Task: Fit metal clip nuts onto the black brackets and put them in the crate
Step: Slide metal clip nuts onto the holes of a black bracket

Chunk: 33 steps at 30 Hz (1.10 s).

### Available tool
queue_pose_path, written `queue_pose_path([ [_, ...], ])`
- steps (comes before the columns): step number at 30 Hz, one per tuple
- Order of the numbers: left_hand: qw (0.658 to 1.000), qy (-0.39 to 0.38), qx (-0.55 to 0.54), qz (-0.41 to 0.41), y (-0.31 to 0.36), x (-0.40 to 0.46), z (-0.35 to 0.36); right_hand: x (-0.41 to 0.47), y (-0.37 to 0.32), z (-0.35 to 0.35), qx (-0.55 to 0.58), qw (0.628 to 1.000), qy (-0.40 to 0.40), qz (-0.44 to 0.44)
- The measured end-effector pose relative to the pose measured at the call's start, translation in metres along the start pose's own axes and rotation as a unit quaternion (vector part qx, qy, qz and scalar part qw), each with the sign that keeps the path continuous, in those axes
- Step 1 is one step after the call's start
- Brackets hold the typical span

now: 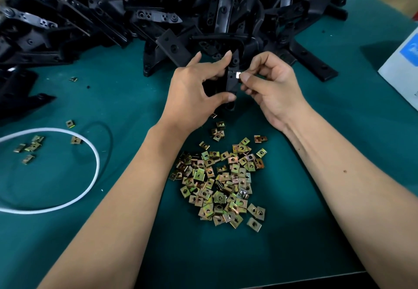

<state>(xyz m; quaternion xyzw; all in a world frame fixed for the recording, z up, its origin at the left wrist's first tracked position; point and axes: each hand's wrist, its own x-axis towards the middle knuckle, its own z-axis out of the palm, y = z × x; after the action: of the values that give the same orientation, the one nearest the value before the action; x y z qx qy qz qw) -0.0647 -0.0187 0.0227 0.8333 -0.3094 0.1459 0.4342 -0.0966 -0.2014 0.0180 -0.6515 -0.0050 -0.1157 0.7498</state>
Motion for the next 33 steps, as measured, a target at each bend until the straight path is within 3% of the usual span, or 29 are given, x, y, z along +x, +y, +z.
queue_pose_path([
  [16, 1.0, -0.006, -0.002, 0.015, -0.005, 0.002, 0.002, 0.003, 0.001, 0.005, -0.076, 0.996, 0.011, -0.044],
  [20, 0.995, 0.056, -0.03, -0.072, -0.014, -0.002, -0.003, 0.004, 0.007, 0.008, -0.116, 0.992, 0.033, -0.025],
  [22, 0.987, 0.098, -0.017, -0.124, -0.024, -0.002, -0.008, 0.003, 0.009, 0.007, -0.231, 0.972, -0.007, -0.038],
  [26, 0.975, 0.124, -0.029, -0.184, -0.041, 0.001, -0.013, -0.003, 0.006, 0.012, -0.418, 0.889, -0.166, -0.084],
  [28, 0.971, 0.126, -0.046, -0.2, -0.045, 0.002, -0.012, -0.005, 0.003, 0.017, -0.449, 0.868, -0.193, -0.091],
  [33, 0.97, 0.104, -0.06, -0.21, -0.051, 0.003, -0.009, -0.009, -0.001, 0.023, -0.445, 0.866, -0.213, -0.082],
])
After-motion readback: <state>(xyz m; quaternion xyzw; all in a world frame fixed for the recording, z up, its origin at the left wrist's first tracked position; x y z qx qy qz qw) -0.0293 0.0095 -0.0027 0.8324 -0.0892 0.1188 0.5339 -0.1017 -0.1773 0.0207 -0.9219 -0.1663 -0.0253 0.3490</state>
